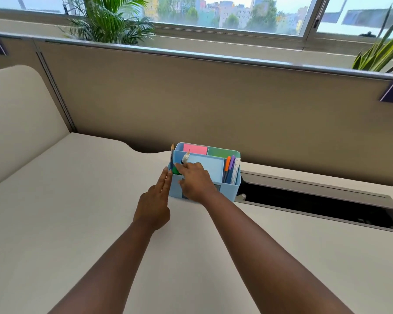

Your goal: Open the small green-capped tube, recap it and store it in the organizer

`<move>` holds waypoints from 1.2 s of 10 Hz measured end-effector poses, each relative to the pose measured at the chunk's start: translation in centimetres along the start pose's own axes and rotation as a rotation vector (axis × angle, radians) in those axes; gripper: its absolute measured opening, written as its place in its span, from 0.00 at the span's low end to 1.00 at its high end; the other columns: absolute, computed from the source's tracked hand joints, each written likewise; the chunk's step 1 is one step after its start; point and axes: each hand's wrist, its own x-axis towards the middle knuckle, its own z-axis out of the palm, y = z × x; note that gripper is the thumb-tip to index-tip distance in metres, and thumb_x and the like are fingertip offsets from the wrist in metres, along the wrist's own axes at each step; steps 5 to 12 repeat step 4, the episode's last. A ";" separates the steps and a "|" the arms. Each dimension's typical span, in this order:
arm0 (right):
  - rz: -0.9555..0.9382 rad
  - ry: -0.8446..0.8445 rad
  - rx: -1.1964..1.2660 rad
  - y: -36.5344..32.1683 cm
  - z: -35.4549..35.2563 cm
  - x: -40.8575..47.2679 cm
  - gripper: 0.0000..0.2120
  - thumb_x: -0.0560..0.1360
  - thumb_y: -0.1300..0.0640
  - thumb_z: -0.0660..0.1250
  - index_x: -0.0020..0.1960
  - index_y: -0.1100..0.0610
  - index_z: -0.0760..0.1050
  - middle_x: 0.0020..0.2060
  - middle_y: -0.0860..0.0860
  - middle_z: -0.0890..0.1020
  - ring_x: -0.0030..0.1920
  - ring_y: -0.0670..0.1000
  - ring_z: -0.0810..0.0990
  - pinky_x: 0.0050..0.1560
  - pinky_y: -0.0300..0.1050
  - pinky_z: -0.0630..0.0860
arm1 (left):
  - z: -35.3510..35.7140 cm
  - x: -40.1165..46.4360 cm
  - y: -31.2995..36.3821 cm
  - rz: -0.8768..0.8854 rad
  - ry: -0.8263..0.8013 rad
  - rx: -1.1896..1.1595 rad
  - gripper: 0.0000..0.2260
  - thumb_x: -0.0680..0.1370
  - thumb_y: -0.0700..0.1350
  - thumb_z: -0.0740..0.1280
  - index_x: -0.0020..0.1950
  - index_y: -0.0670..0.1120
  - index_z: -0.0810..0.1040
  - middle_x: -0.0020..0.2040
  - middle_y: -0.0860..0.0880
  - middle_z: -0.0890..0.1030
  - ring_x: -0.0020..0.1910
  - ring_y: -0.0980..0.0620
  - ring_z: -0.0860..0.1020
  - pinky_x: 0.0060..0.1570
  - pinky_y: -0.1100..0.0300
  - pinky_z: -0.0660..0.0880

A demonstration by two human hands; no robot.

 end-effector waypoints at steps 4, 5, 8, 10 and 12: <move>0.037 0.010 0.003 3.1 -8.9 -5.8 0.27 0.76 0.59 0.60 0.72 0.56 0.55 0.71 0.57 0.65 0.69 0.59 0.61 0.67 0.53 0.62 | -4.7 -2.1 3.6 -0.091 -0.171 0.175 0.38 0.74 0.38 0.58 0.74 0.46 0.34 0.78 0.49 0.37 0.77 0.49 0.40 0.75 0.45 0.50; 0.037 0.010 0.003 3.1 -8.9 -5.8 0.27 0.76 0.59 0.60 0.72 0.56 0.55 0.71 0.57 0.65 0.69 0.59 0.61 0.67 0.53 0.62 | -4.7 -2.1 3.6 -0.091 -0.171 0.175 0.38 0.74 0.38 0.58 0.74 0.46 0.34 0.78 0.49 0.37 0.77 0.49 0.40 0.75 0.45 0.50; 0.037 0.010 0.003 3.1 -8.9 -5.8 0.27 0.76 0.59 0.60 0.72 0.56 0.55 0.71 0.57 0.65 0.69 0.59 0.61 0.67 0.53 0.62 | -4.7 -2.1 3.6 -0.091 -0.171 0.175 0.38 0.74 0.38 0.58 0.74 0.46 0.34 0.78 0.49 0.37 0.77 0.49 0.40 0.75 0.45 0.50; 0.037 0.010 0.003 3.1 -8.9 -5.8 0.27 0.76 0.59 0.60 0.72 0.56 0.55 0.71 0.57 0.65 0.69 0.59 0.61 0.67 0.53 0.62 | -4.7 -2.1 3.6 -0.091 -0.171 0.175 0.38 0.74 0.38 0.58 0.74 0.46 0.34 0.78 0.49 0.37 0.77 0.49 0.40 0.75 0.45 0.50; 0.037 0.010 0.003 3.1 -8.9 -5.8 0.27 0.76 0.59 0.60 0.72 0.56 0.55 0.71 0.57 0.65 0.69 0.59 0.61 0.67 0.53 0.62 | -4.7 -2.1 3.6 -0.091 -0.171 0.175 0.38 0.74 0.38 0.58 0.74 0.46 0.34 0.78 0.49 0.37 0.77 0.49 0.40 0.75 0.45 0.50</move>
